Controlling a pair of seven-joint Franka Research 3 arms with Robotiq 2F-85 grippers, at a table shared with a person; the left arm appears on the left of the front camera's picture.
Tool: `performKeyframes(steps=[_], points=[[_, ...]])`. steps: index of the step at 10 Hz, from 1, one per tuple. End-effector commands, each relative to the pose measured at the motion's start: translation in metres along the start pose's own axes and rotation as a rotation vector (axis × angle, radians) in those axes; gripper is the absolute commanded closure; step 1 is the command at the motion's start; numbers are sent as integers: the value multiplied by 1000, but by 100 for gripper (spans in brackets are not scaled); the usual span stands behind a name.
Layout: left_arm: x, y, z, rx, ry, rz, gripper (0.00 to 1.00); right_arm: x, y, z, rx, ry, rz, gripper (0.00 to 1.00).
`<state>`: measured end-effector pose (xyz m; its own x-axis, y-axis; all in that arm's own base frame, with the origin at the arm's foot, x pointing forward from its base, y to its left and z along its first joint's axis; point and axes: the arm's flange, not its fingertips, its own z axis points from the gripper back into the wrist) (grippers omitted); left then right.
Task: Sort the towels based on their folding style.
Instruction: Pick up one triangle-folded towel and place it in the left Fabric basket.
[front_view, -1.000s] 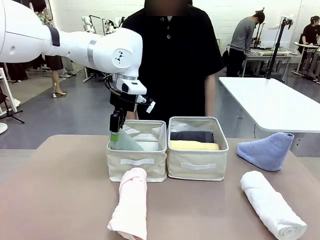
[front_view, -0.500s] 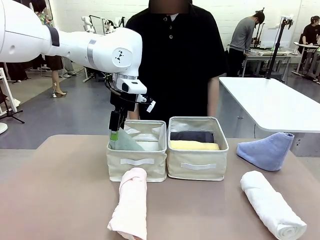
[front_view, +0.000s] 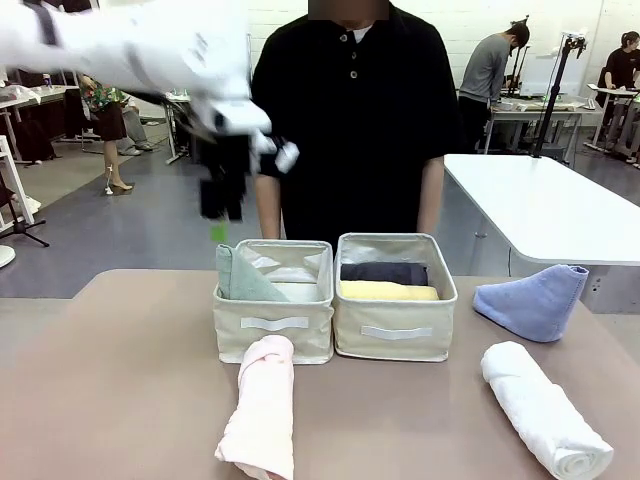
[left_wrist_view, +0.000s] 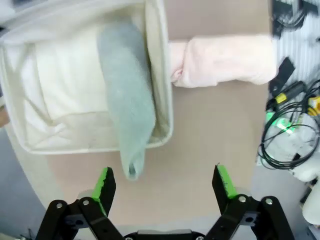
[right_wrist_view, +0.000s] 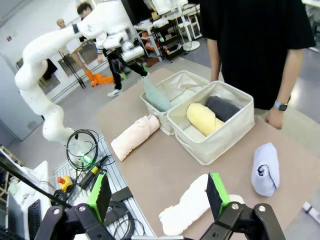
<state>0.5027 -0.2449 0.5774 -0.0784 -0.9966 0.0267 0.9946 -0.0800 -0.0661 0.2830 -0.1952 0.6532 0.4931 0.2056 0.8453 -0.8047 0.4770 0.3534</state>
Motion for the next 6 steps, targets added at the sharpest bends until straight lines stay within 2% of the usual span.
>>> performKeyframes(steps=[1,2,4,5,6], points=[[-106,-79,70,78,-242,-4,0,2,0,1,12,-25,16,0],[-161,-105,93,100,-328,41,0,2,0,1,12,-25,16,0],[-267,-146,108,79,-541,102,0,2,0,1,12,-25,16,0],[-305,-155,105,52,-612,130,0,2,0,1,12,-25,16,0],[-327,-155,102,26,-634,147,0,2,0,1,12,-25,16,0]])
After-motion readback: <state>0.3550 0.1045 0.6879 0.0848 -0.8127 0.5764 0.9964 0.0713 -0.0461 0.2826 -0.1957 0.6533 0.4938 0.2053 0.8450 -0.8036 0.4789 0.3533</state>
